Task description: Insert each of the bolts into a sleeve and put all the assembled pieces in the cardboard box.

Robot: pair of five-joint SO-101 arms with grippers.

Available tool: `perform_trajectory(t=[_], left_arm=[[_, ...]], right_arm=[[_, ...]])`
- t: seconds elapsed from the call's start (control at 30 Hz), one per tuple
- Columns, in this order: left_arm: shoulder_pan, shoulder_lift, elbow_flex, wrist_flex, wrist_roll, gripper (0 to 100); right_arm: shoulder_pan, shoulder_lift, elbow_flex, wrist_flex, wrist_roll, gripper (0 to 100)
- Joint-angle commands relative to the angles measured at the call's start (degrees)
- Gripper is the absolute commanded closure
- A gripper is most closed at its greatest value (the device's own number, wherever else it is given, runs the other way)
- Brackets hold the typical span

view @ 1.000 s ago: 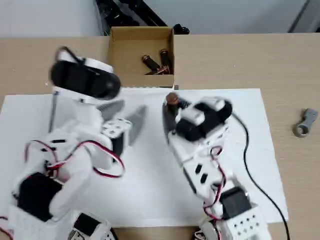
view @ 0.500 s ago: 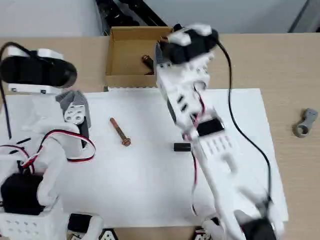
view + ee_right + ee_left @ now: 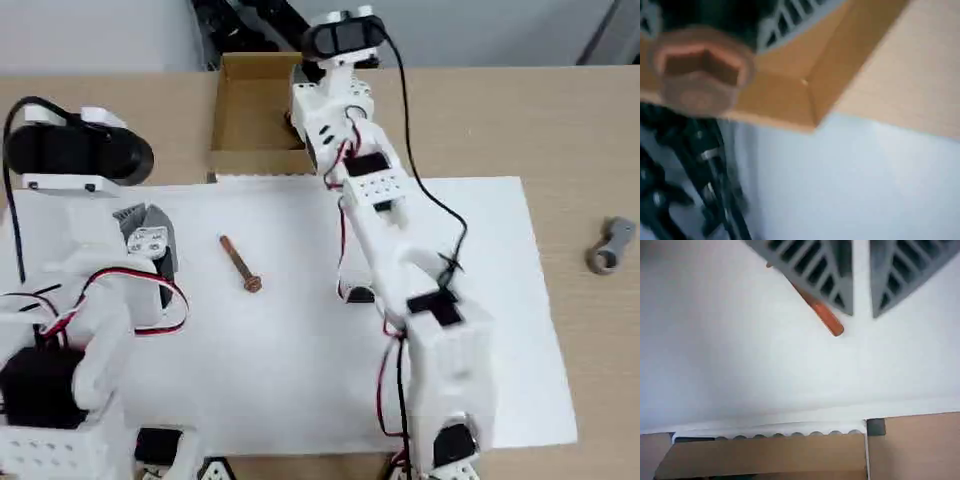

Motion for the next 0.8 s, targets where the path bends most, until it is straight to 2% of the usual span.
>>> perform_trajectory(t=[0.0, 0.17, 0.3, 0.43, 0.6, 0.77], left_arm=[[0.00, -0.44, 1.45, 0.18, 0.18, 99], [0.09, -0.53, 5.23, 0.00, 0.18, 99], [0.09, -0.18, 5.58, 0.00, 0.18, 99], [0.09, -0.09, 5.58, 0.00, 0.26, 99], [0.09, 0.00, 5.58, -0.26, 2.64, 91], [0.18, 1.32, 5.49, -0.88, 3.69, 88]], right_arm=[[1.01, 7.87, -15.91, 3.82, -0.70, 99.4], [1.01, 19.38, -29.10, 10.24, -0.70, 99.0], [1.01, 25.19, -36.04, 14.73, -0.70, 89.9], [1.01, 27.65, -41.41, 19.12, -0.79, 87.6], [1.36, 27.56, -44.84, 22.29, -0.79, 87.3], [2.24, 27.56, -52.57, 29.58, -0.79, 87.2]])
